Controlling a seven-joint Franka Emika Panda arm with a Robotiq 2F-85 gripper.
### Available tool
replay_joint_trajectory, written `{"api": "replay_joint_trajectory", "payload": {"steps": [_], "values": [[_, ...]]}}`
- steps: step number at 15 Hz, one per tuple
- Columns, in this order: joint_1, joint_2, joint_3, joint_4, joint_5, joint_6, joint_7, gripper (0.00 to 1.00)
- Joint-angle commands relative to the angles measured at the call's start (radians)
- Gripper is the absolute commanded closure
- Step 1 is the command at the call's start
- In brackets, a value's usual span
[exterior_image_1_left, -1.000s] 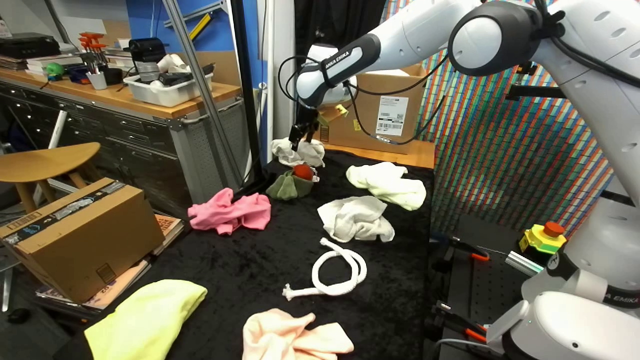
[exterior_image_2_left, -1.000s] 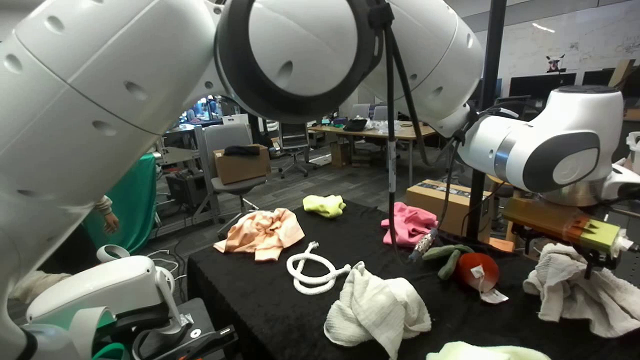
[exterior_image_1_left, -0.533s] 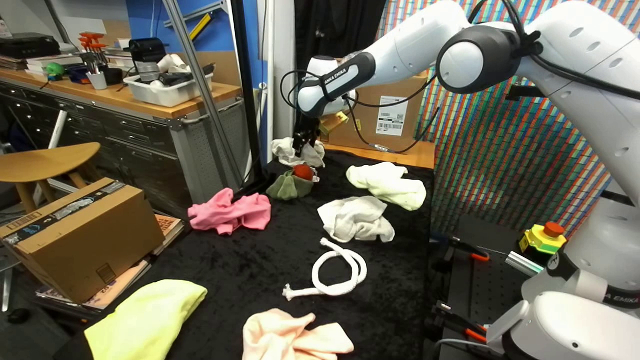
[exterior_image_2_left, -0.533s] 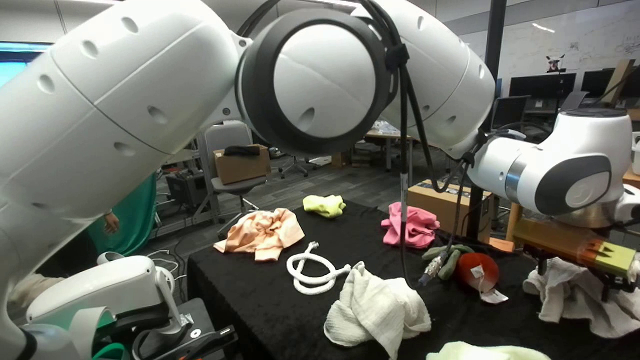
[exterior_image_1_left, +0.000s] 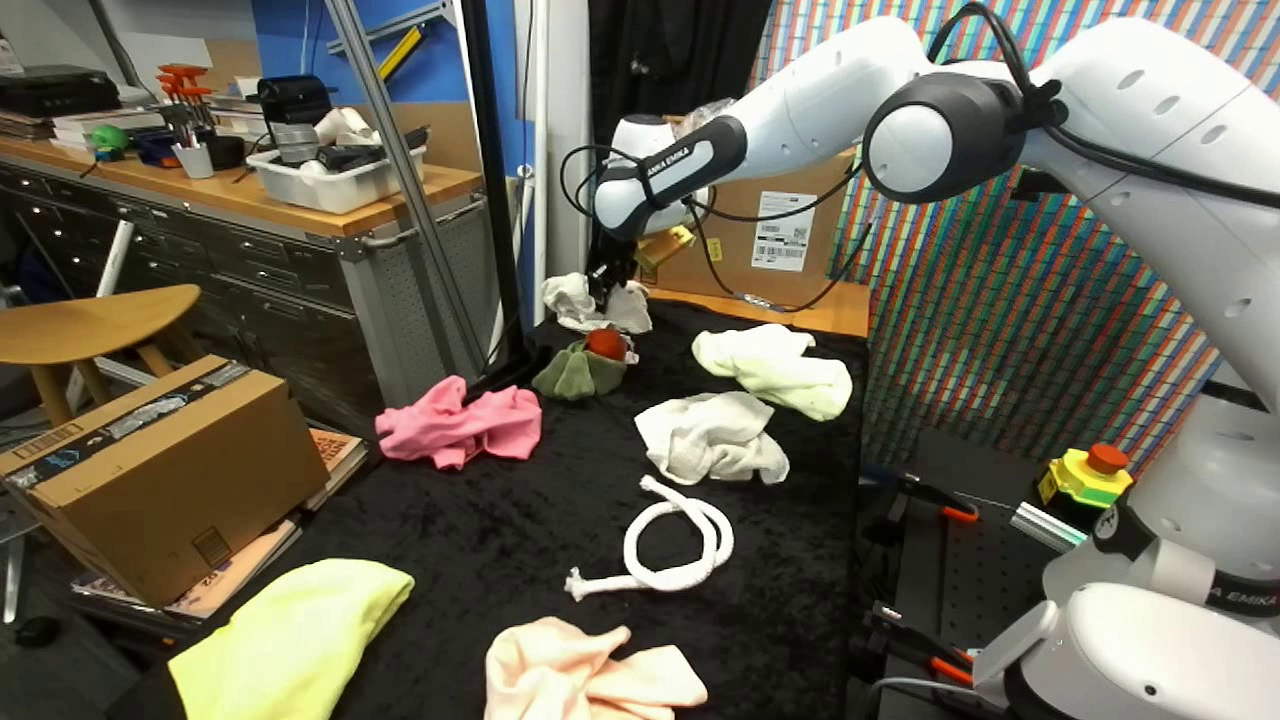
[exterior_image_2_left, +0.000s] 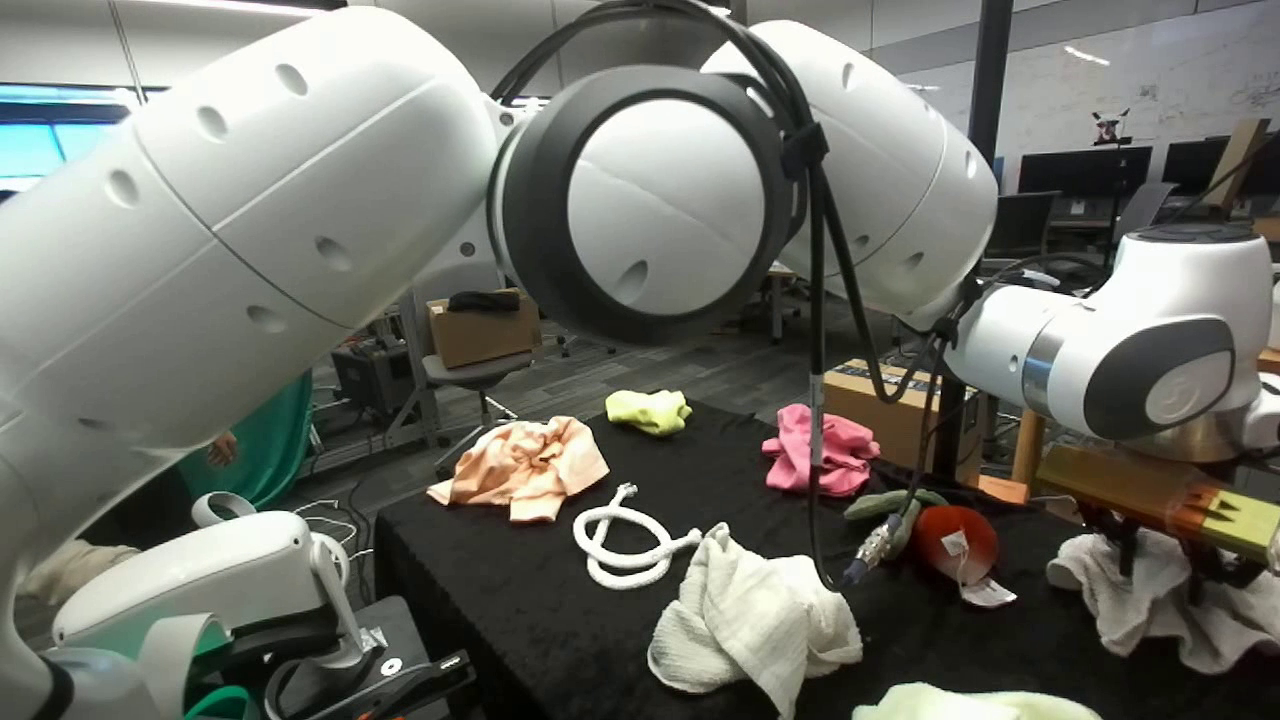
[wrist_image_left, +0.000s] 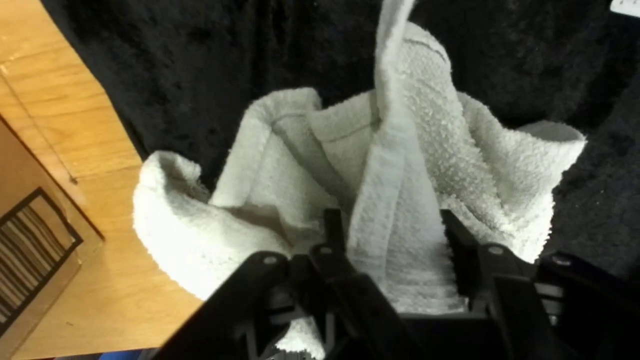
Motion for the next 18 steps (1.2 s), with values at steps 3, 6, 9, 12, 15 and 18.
{"api": "replay_joint_trajectory", "payload": {"steps": [3,6,9,12,15,18], "values": [[-0.022,0.009,0.044,0.039,0.005,-0.054,-0.013,0.96],[-0.045,-0.015,0.094,0.016,0.035,-0.097,-0.049,1.0],[-0.078,-0.048,0.145,-0.019,0.072,-0.128,-0.092,0.98],[-0.121,-0.129,0.192,-0.103,0.133,-0.135,-0.151,0.97],[-0.181,-0.248,0.239,-0.233,0.217,-0.111,-0.232,0.98],[-0.247,-0.377,0.285,-0.364,0.327,-0.115,-0.349,0.98]]}}
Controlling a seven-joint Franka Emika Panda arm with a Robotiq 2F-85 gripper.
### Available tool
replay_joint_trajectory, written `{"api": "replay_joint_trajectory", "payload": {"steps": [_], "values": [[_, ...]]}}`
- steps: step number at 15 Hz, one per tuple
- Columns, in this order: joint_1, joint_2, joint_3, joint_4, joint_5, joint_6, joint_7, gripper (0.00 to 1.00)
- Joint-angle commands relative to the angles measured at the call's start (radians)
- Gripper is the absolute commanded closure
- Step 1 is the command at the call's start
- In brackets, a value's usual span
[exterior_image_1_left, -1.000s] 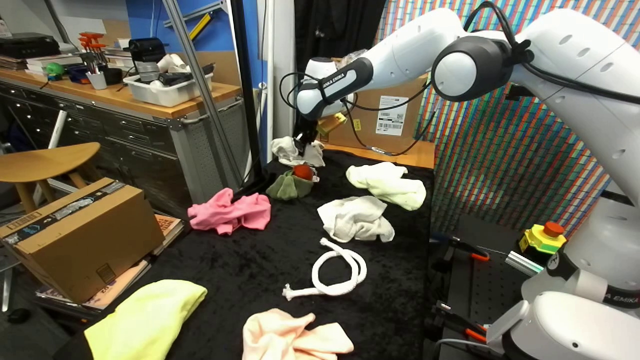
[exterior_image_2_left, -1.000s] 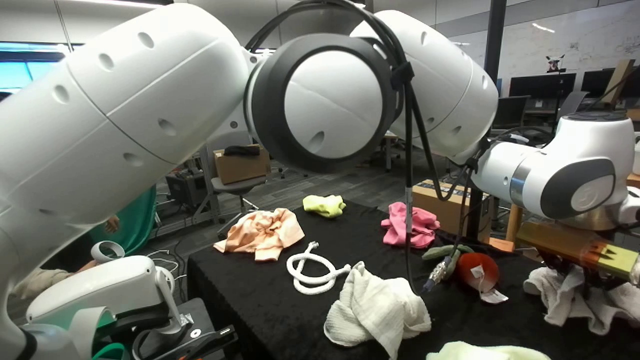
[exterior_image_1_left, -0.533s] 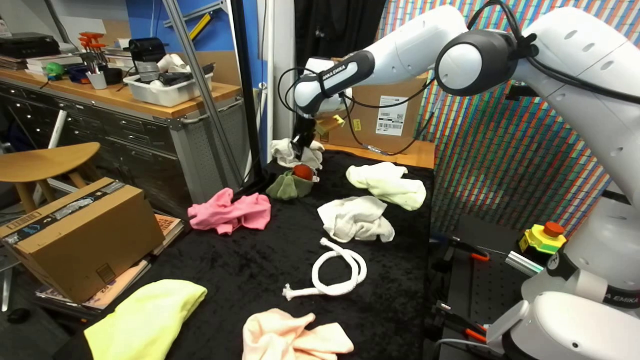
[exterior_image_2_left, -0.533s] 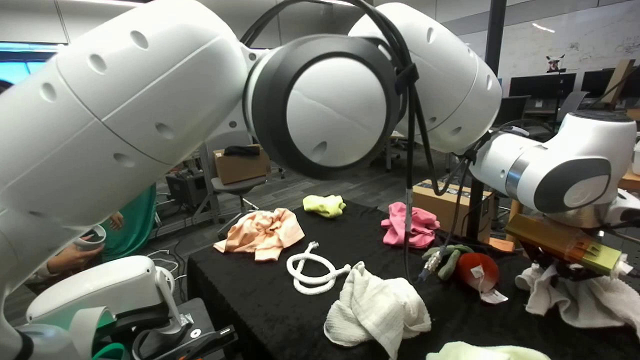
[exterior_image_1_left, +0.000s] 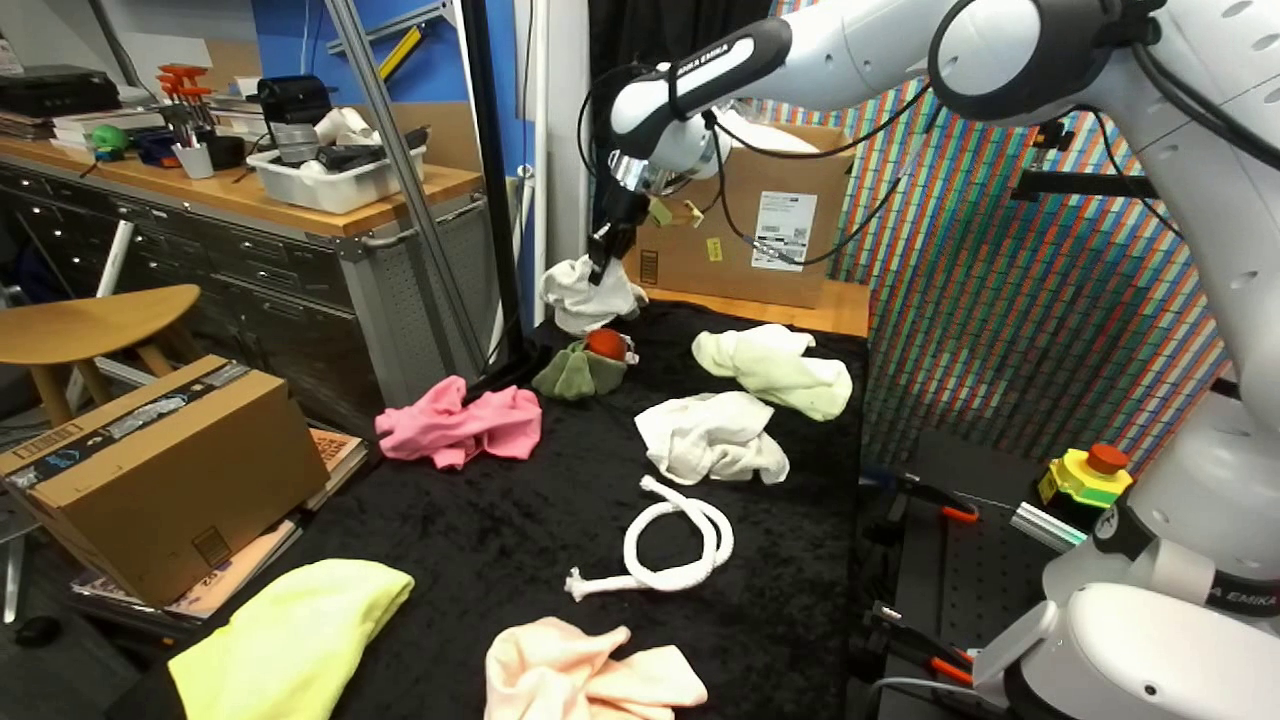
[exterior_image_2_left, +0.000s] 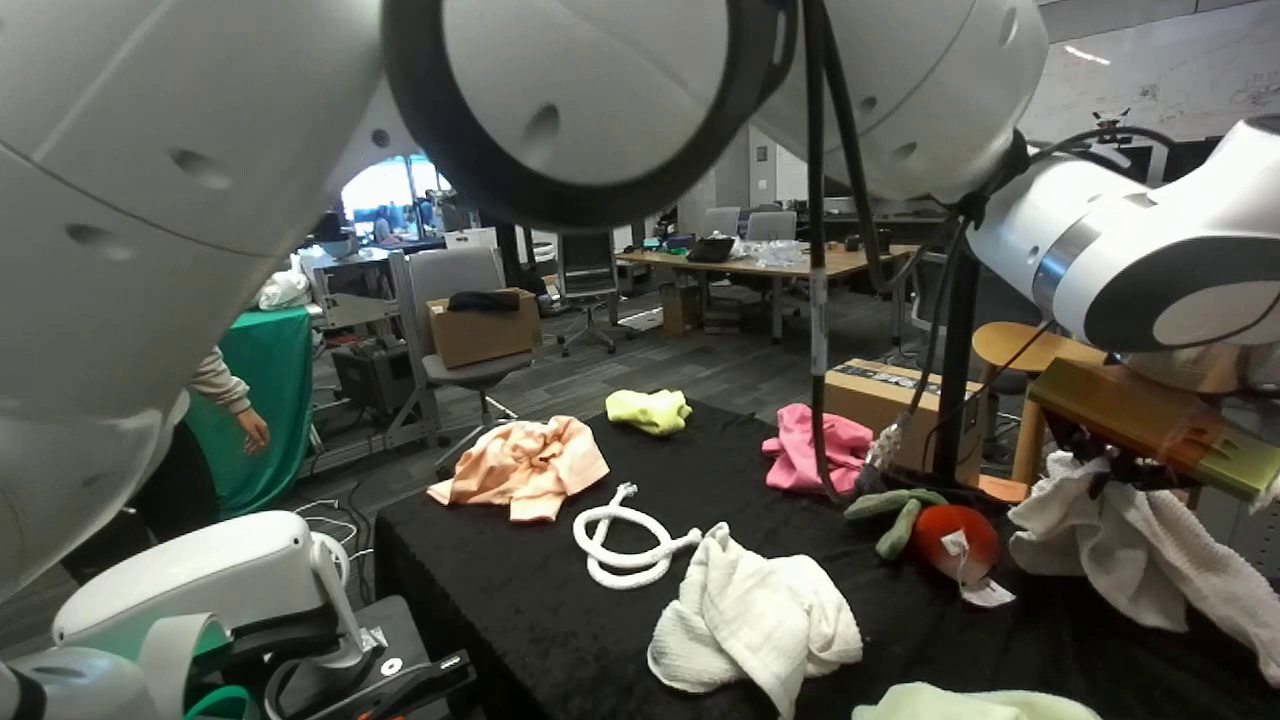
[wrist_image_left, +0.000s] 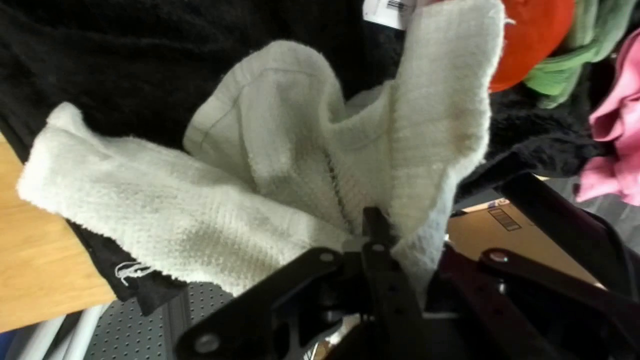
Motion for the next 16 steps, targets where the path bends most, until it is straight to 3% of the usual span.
{"api": "replay_joint_trajectory", "payload": {"steps": [1,5,12,16], "values": [[-0.093,-0.213,0.072,-0.237,0.147,0.0,-0.174,0.98],[-0.117,-0.403,0.068,-0.42,0.311,-0.057,-0.382,0.98],[0.009,-0.77,-0.097,-0.73,0.462,-0.209,-0.579,0.98],[0.108,-0.993,-0.214,-0.894,0.488,-0.201,-0.555,0.98]]}}
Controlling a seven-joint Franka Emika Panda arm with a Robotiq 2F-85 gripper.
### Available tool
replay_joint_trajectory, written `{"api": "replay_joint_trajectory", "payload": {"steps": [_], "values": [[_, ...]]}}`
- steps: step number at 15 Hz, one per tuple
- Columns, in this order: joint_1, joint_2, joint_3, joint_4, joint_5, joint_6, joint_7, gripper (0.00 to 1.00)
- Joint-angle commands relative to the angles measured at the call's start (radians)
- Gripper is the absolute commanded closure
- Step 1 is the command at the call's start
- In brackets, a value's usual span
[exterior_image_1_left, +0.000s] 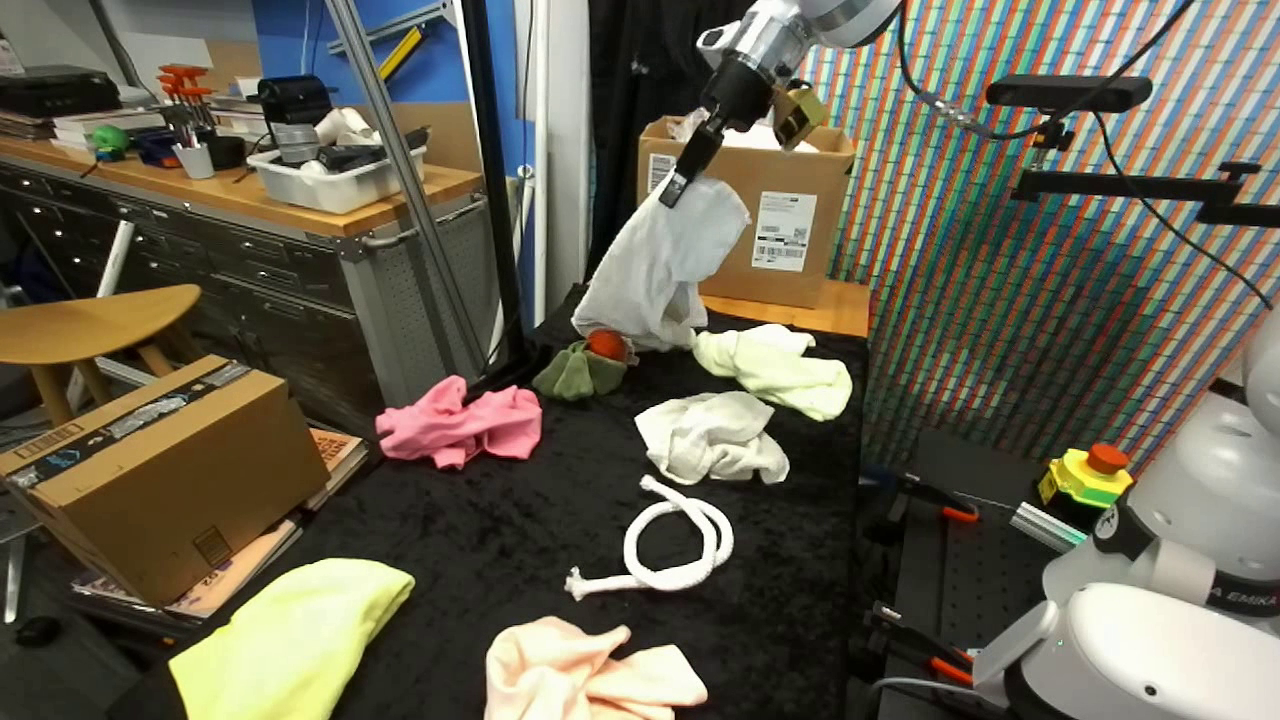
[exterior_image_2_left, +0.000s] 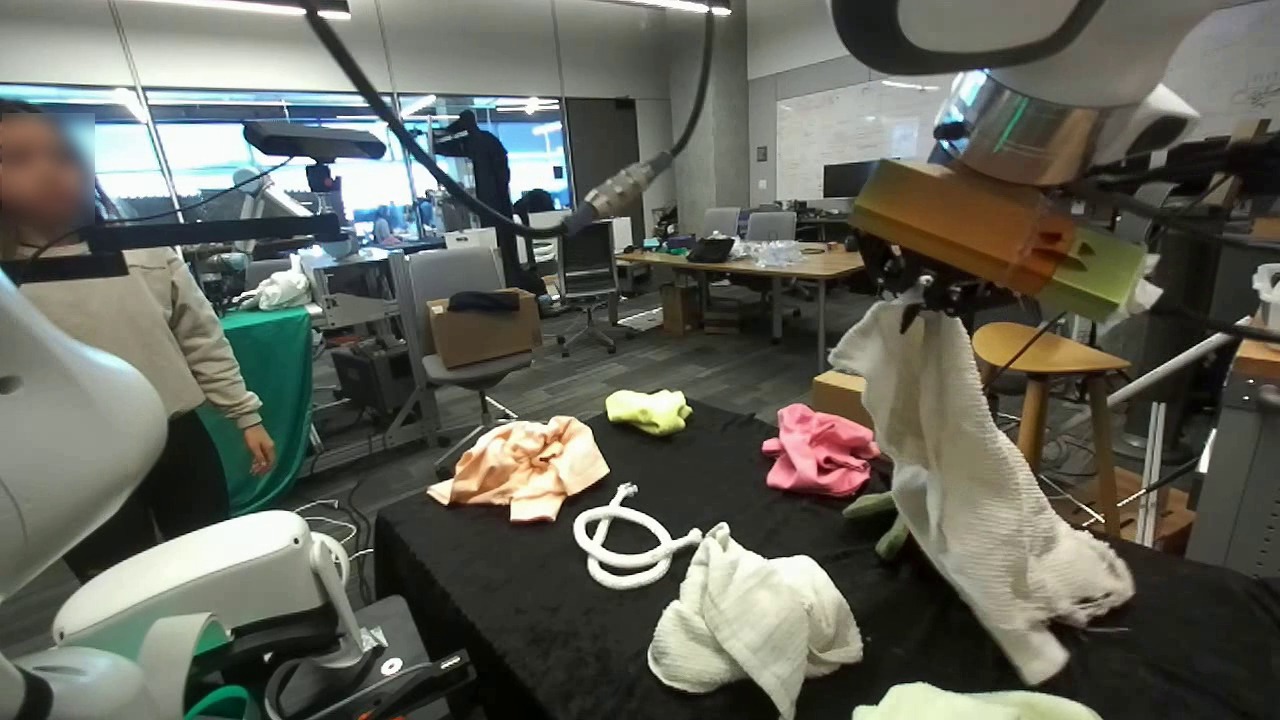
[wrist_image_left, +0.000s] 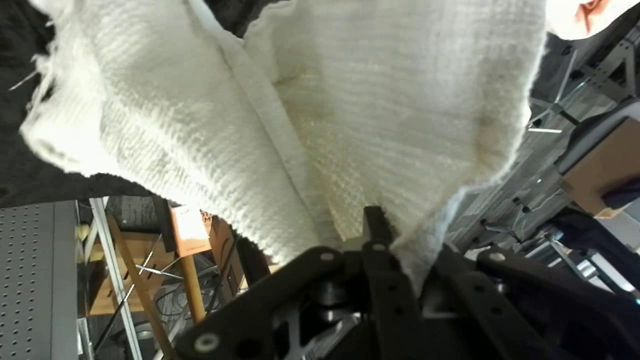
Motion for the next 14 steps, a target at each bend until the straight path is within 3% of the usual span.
{"api": "replay_joint_trajectory", "payload": {"steps": [1,9,14], "values": [[0.093,-0.253,-0.109,-0.189,0.024,0.022,0.01,0.97],[0.15,-0.699,-0.202,-0.339,-0.145,0.01,0.27,0.98],[0.203,-0.788,-0.2,-0.339,-0.308,0.039,0.449,0.98]]}}
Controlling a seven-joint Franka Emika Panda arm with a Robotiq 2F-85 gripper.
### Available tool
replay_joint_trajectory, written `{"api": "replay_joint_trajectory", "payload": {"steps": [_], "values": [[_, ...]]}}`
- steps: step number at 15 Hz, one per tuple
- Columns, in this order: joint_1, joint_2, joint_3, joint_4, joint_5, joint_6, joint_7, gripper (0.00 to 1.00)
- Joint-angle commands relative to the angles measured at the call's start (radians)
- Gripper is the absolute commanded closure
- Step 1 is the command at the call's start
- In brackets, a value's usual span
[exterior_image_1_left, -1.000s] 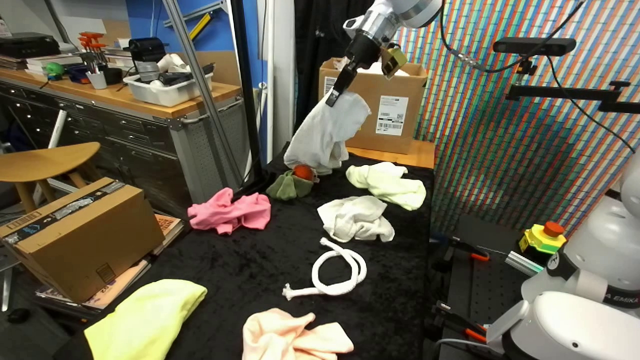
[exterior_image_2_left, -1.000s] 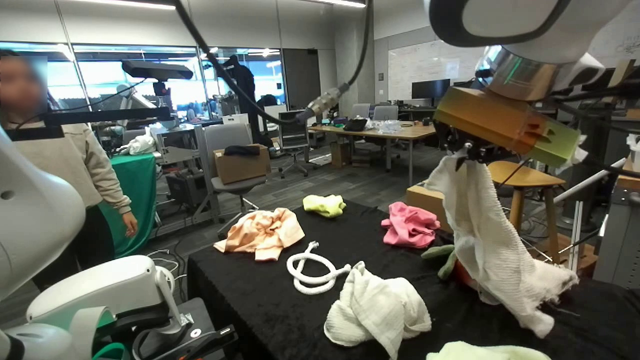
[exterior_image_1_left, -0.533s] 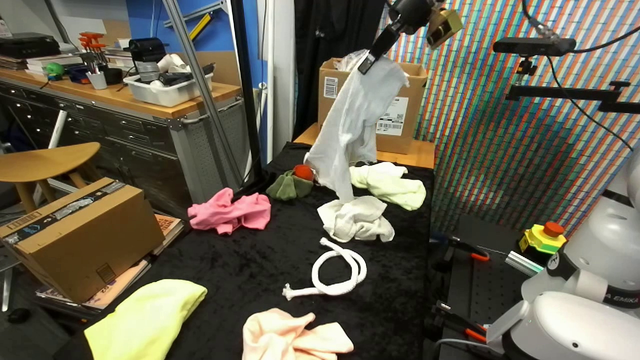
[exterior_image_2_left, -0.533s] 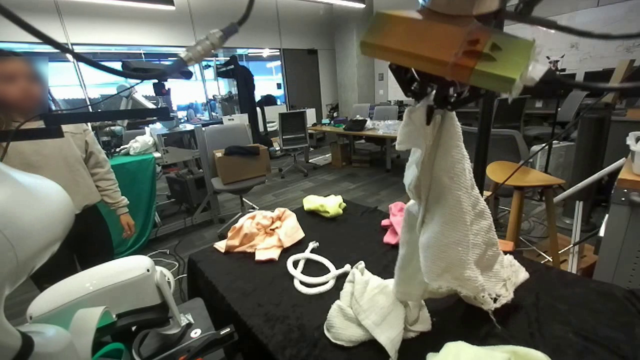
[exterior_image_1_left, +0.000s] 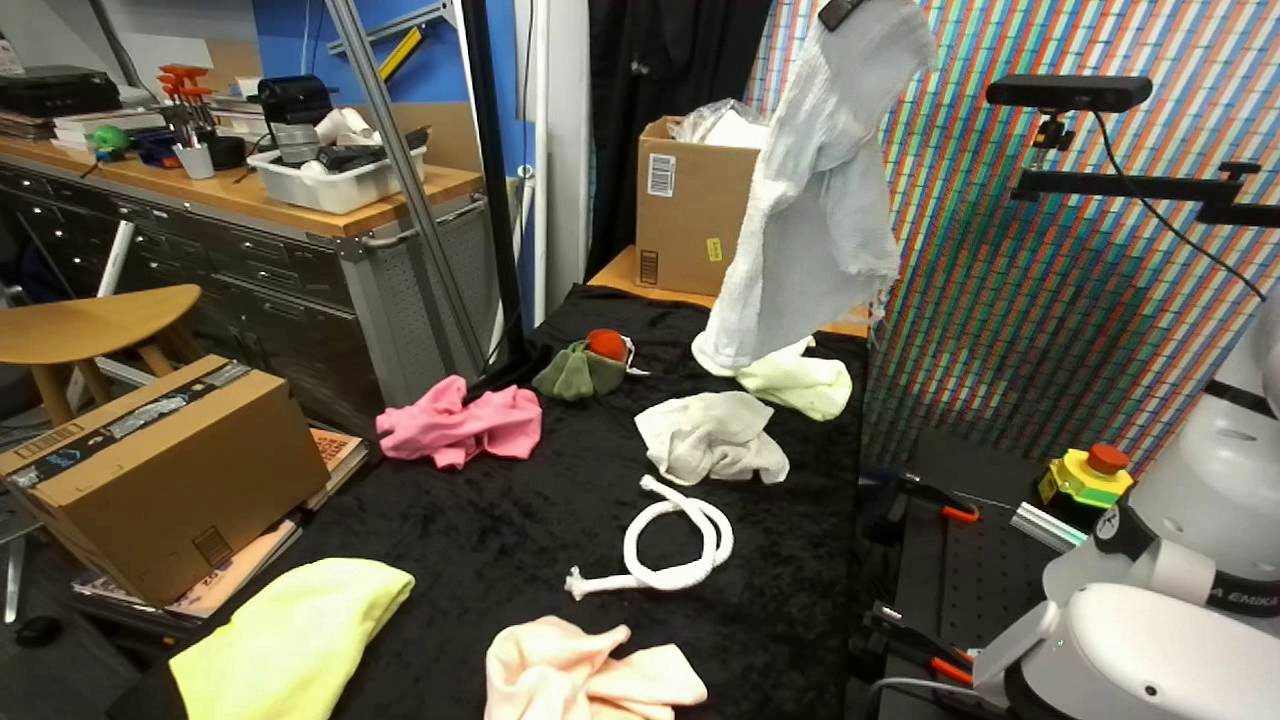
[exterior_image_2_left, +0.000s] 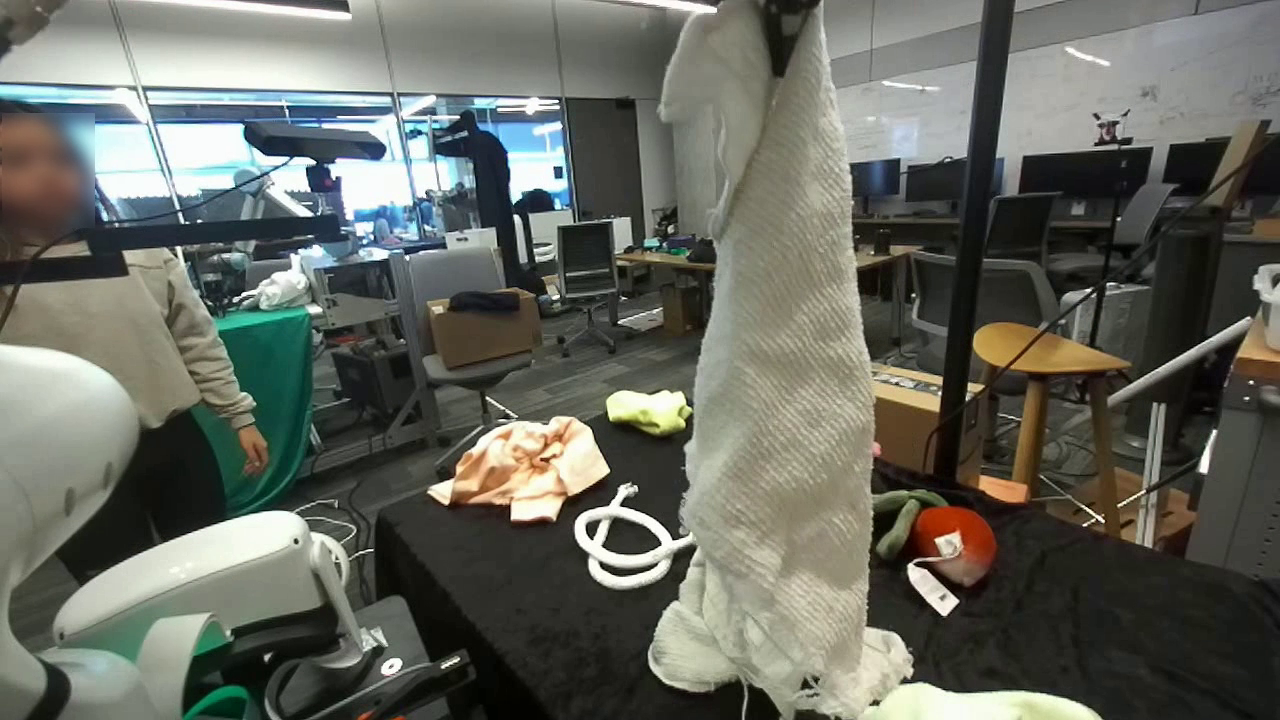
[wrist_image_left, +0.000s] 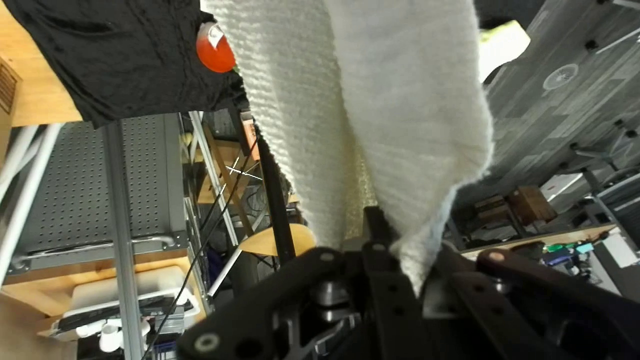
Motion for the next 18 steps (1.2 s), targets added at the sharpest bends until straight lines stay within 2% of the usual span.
{"api": "replay_joint_trajectory", "payload": {"steps": [1,4,6,9,14,18], "values": [[0.075,-0.037,-0.003,-0.032,-0.113,0.046,0.126,0.98],[0.107,0.005,0.024,-0.072,-0.215,0.12,0.226,0.99],[0.118,0.058,0.049,-0.113,-0.291,0.211,0.309,0.98],[0.122,0.155,0.075,-0.144,-0.394,0.278,0.425,0.98],[0.093,0.322,0.112,-0.123,-0.557,0.28,0.624,0.98],[0.103,0.428,0.101,-0.118,-0.613,0.241,0.702,0.98]]}}
